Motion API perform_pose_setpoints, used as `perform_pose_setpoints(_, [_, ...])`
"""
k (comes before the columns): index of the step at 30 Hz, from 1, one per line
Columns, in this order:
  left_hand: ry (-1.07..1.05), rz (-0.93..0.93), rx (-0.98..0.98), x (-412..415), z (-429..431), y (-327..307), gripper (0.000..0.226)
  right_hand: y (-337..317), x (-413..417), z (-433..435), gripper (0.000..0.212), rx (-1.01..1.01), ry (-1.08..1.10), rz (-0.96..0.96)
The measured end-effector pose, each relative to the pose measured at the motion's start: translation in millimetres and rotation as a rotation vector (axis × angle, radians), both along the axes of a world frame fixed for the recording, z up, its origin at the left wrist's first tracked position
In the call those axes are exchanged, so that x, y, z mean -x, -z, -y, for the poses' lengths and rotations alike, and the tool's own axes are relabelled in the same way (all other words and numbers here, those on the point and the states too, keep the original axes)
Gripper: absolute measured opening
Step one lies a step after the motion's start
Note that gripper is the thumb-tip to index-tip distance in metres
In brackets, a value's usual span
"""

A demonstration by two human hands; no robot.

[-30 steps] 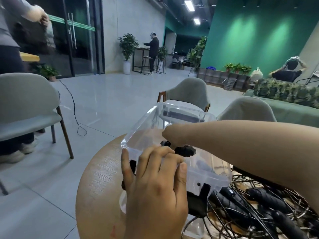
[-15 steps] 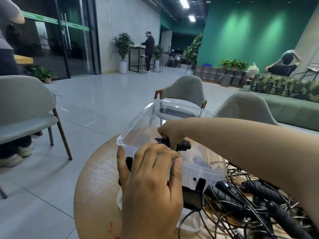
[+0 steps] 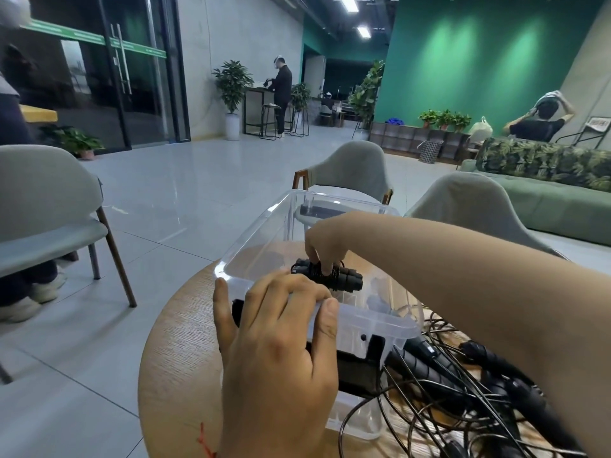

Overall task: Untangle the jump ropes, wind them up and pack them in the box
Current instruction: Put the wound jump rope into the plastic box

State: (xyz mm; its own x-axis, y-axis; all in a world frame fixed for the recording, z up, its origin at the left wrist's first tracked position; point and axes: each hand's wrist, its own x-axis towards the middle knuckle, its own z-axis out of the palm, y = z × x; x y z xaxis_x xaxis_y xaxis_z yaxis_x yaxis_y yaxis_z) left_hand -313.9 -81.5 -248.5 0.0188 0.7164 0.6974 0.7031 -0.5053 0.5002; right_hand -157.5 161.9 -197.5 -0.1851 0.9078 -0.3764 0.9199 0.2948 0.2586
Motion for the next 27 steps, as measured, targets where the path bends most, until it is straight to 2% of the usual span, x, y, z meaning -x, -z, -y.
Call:
perform_pose_setpoints(2, [-0.002,0.003,0.001,-0.5,0.7,0.0,0.023,-1.7,-3.9,-0.7,0.036,0.021,0.033,-0.04])
perform_pose_setpoints(7, [0.0,0.0,0.006,-1.1,1.3,-0.5,0.023,-3.8,-8.8,-0.3,0.029,-0.096,0.026,-0.155])
perform_pose_setpoints(15, [-0.002,-0.002,0.001,-1.2,0.7,0.2,0.025,-5.7,-9.4,3.5,0.028,-0.071,0.048,-0.186])
perform_pose_setpoints(18, [0.001,0.002,-0.003,-1.4,1.4,0.2,0.024,-3.9,-8.0,5.6,0.038,-0.047,0.07,-0.166])
perform_pose_setpoints(24, [0.007,-0.004,-0.013,-1.9,1.4,1.2,0.024,26.1,-2.4,6.4,0.09,-0.111,-0.066,0.136])
perform_pose_setpoints(27, [0.006,0.007,-0.012,-2.0,0.9,1.0,0.025,25.1,-0.3,5.9,0.085,-0.111,-0.071,0.112])
